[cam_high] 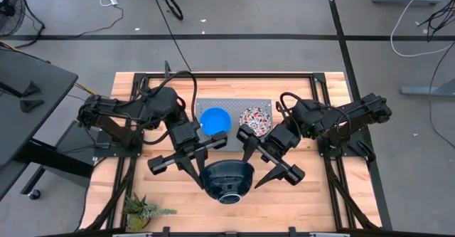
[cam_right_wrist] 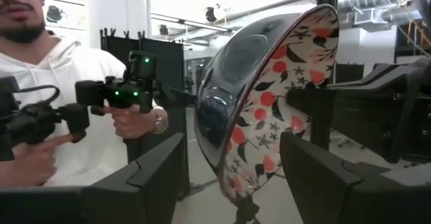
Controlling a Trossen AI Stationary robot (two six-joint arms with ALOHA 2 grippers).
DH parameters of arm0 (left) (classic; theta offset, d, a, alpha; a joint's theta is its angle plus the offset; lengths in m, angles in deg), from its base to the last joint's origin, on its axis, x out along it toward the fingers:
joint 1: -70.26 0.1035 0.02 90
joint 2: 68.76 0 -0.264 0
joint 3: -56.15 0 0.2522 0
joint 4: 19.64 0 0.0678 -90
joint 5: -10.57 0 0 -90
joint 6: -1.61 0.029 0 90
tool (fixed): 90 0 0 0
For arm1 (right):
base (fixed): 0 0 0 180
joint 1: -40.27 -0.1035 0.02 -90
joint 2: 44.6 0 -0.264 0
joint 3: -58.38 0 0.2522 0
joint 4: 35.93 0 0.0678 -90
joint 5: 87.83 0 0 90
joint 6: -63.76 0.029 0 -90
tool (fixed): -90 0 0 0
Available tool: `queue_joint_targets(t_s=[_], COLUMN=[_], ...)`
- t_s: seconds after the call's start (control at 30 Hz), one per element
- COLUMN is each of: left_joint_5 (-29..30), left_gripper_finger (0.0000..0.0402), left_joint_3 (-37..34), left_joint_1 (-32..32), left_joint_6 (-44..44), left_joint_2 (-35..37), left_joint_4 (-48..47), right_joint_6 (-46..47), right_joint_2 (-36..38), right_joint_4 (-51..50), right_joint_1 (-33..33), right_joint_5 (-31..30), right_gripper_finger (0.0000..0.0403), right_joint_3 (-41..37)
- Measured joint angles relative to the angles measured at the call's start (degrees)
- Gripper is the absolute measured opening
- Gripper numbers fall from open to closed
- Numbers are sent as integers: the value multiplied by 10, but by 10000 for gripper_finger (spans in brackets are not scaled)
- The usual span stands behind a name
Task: Pick & Place Mini bowls
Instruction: Stack the white patterned bowl on top of the white patterned bowl on the shelf
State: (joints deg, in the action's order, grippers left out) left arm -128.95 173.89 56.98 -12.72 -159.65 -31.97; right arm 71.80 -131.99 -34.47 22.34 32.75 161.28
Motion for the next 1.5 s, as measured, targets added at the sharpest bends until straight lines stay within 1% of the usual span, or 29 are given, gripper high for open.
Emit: queue_joint_targets(t_s=[0.17, 0.43, 0.8, 0.87, 1.07, 1.5], left_joint_5=[11, 28, 36, 39, 42, 67], left_gripper_finger=[11, 11, 11, 11, 11, 11], left_joint_3=[0, 0, 0, 0, 0, 0], left_joint_1=[0, 0, 0, 0, 0, 3], left_joint_6=[0, 4, -2, 0, 2, 22], left_joint_2=[0, 0, 3, 5, 11, 28], left_joint_4=[1, -8, -14, -27, -44, -69], right_joint_6=[-13, -2, 2, -2, -3, -10], right_joint_2=[0, 0, 0, 0, 5, 10], right_joint_4=[-2, -4, -9, -8, -8, -8], right_joint_1=[3, 7, 10, 10, 14, 15], right_joint_5=[-1, -1, 4, 5, 35, 35], right_gripper_finger=[245, 245, 245, 245, 245, 245], right_joint_3=[0, 0, 0, 0, 0, 0])
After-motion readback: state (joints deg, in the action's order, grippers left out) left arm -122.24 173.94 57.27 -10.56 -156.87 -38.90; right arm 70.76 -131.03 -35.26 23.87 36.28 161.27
